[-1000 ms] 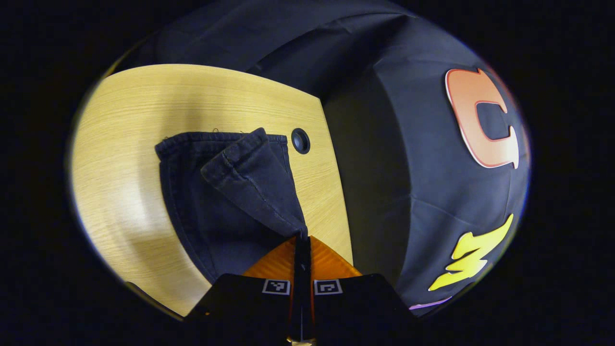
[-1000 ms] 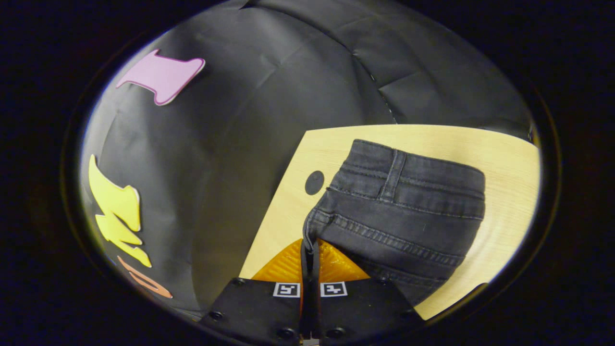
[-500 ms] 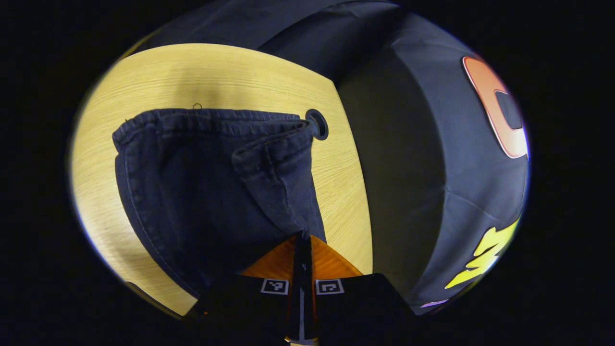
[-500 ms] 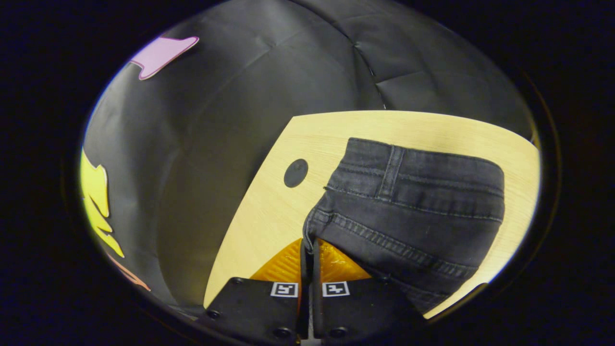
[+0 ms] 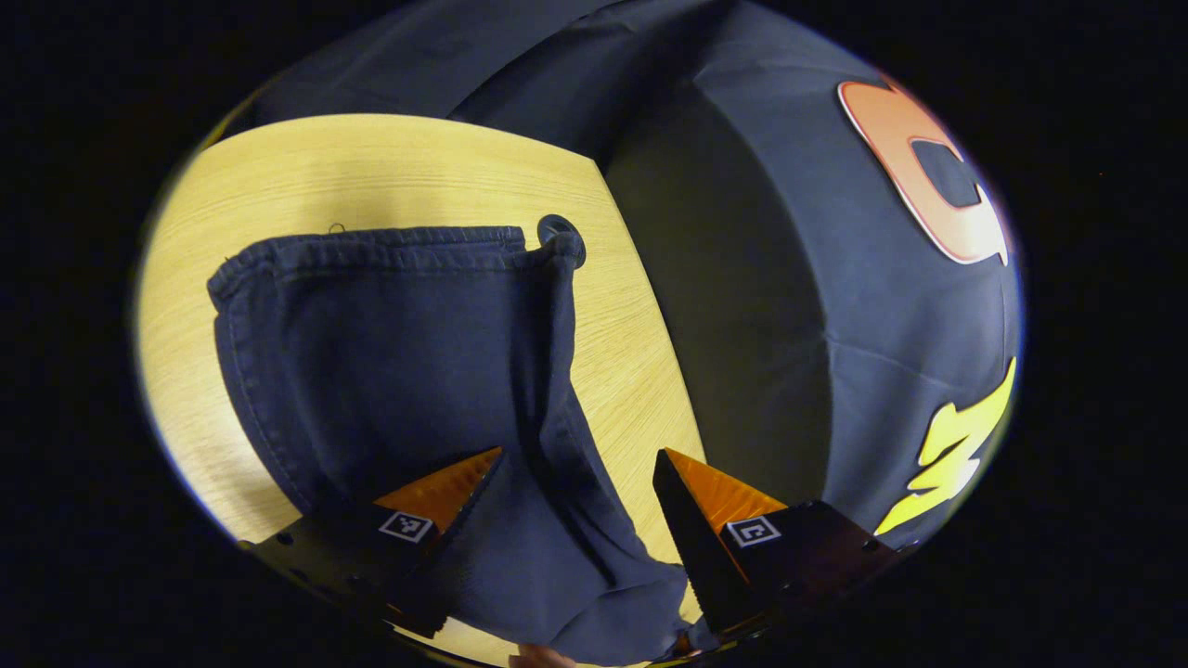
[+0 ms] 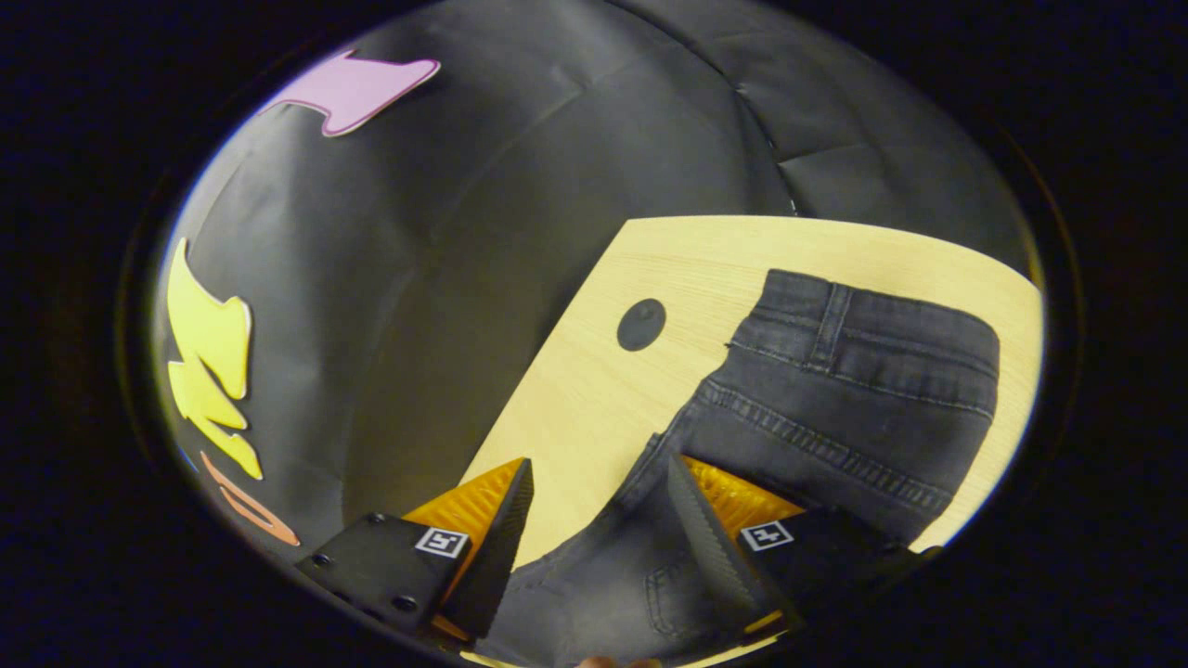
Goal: Grasp the waist and the cuffs of the jeans and fold them to make the two legs overlap; first hold the waist and fold one-third of the jeans toward the cuffs, then hold the cuffs and fold the remaining one-third in the same direction to finish folding.
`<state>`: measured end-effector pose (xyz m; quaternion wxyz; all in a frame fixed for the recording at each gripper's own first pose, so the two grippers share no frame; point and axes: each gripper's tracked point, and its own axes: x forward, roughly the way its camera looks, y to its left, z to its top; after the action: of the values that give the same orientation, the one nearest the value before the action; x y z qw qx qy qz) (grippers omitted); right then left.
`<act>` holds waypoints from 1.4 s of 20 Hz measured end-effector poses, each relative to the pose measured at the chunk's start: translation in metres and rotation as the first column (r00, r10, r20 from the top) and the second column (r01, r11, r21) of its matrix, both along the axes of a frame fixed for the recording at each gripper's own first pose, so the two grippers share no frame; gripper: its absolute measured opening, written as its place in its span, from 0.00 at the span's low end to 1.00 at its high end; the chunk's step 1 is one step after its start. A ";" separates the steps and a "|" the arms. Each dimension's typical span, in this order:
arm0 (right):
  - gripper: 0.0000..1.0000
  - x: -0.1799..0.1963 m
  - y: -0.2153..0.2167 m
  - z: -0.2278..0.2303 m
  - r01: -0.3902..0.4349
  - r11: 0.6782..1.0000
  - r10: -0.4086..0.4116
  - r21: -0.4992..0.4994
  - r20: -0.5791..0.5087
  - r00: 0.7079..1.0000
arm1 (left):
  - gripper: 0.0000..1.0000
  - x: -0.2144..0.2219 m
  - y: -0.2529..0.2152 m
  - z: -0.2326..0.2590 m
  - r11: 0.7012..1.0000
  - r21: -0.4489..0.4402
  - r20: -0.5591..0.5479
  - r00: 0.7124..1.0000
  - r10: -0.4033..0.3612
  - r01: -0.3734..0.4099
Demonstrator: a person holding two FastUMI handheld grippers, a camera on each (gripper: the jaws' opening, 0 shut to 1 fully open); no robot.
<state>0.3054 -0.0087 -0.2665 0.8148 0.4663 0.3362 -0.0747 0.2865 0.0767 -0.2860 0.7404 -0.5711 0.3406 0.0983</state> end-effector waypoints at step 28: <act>0.96 -0.115 -0.153 -0.051 0.067 0.988 -0.075 -0.137 -0.055 0.996 | 0.99 -0.217 -0.084 0.340 0.335 0.920 0.377 0.695 -0.612 -0.203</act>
<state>0.1900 -0.1616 -0.3178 0.8309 0.4193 0.3378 -0.1404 0.0695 -0.0078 0.0541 0.9987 0.0083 0.0040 -0.0494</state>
